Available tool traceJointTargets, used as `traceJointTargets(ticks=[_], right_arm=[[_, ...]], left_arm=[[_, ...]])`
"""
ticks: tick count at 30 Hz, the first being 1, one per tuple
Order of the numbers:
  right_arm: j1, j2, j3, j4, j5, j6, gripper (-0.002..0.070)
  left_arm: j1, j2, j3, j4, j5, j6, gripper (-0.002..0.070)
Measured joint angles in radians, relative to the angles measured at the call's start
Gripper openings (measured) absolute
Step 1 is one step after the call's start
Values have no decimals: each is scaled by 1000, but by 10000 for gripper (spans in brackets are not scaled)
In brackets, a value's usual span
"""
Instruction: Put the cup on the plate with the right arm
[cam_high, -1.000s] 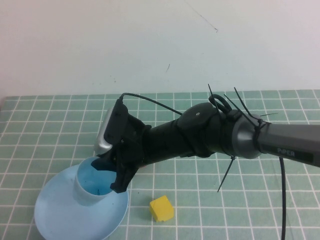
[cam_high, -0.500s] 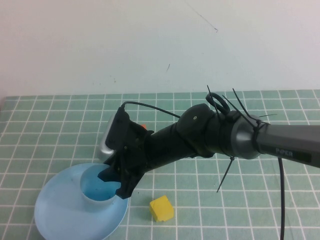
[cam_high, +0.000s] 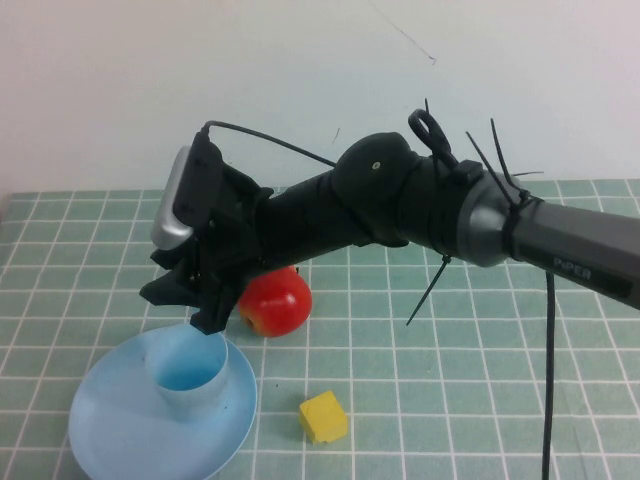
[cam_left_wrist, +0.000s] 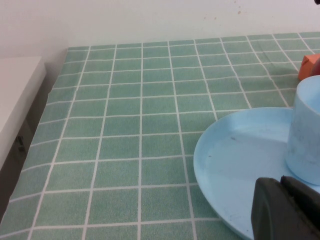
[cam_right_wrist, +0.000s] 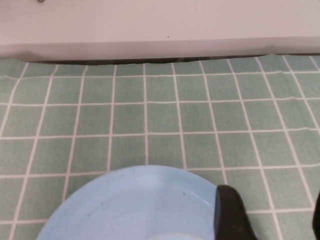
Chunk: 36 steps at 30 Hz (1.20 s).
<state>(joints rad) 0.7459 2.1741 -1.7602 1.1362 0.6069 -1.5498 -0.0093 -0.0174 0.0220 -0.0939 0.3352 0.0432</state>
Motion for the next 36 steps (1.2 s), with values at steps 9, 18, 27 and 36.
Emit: traceJointTargets(ticks=[9, 18, 27, 36], right_arm=[[-93, -105, -7, -598, 169, 418, 151], [-338, -297, 8, -820, 587, 654, 4], [-495, -638, 229, -787, 590, 652, -1], [-497, -970, 667, -1128, 361, 891, -2]], left_arm=[[0, 0, 0, 0, 0, -2, -3], [0, 0, 0, 0, 0, -2, -3], [0, 0, 0, 0, 0, -2, -3], [0, 0, 0, 0, 0, -2, -3]])
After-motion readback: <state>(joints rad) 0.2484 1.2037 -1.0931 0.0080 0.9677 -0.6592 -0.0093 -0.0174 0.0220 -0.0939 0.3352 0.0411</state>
